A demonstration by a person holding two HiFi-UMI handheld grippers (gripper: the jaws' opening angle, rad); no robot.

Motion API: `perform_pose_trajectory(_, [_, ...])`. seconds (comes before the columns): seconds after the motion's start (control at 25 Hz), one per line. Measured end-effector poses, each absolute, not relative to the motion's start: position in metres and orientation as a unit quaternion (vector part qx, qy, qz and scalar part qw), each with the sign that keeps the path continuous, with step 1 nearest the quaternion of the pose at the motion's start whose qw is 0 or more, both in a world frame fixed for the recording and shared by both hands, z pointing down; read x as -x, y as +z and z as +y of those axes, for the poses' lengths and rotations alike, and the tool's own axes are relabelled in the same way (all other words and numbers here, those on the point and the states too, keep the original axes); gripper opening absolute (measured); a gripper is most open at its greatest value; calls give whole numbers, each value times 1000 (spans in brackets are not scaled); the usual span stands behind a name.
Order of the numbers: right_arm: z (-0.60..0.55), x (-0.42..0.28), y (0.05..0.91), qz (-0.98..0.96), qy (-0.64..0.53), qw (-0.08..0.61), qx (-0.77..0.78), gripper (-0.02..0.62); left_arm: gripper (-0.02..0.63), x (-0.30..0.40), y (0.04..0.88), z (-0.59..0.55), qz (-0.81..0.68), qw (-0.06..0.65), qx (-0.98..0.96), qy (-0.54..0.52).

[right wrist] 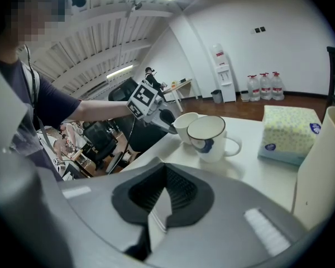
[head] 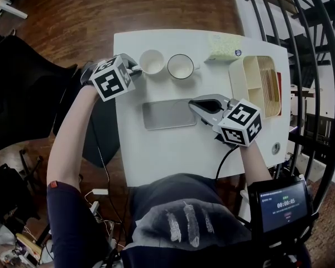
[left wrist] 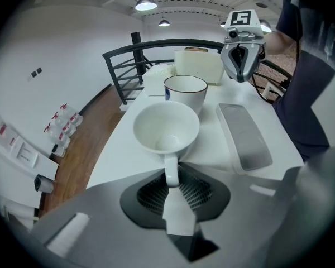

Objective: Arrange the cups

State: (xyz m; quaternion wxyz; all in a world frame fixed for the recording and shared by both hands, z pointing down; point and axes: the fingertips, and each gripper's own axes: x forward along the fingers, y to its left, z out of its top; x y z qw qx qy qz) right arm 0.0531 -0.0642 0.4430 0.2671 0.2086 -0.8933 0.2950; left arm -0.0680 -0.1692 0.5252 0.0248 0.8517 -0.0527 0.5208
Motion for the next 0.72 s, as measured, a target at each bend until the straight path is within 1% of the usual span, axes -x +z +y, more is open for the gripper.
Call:
perform_pose_trajectory(0.08, [-63,-53,444,-893,296,270,-208,5,75,68,525,-170,-55,19,-850,523])
perform_pose_trajectory(0.16, [-62,-53,444,-892,295,272,-207,5,124,68,522,-172,-58,14,-850,523])
perform_pose_trajectory(0.44, [-60,-50,446,-892,297,274,-204,5,124,68,515,-171,-31,14,-847,531])
perform_pose_trajectory(0.48, [-59,-50,447,-892,297,274,-203,5,118,68,517,-170,-23,11,-845,534])
perform_pose_trajectory(0.52, [-59,-50,448,-891,297,276,-203,5,72,67,518,-169,-16,7,-843,537])
perform_pose_trajectory(0.56, [-58,-51,449,-891,298,277,-203,5,51,67,519,-169,-12,2,-842,539])
perform_pose_trajectory(0.72, [-58,-56,451,-889,300,277,-208,5,46,64,520,-171,-13,-15,-845,534])
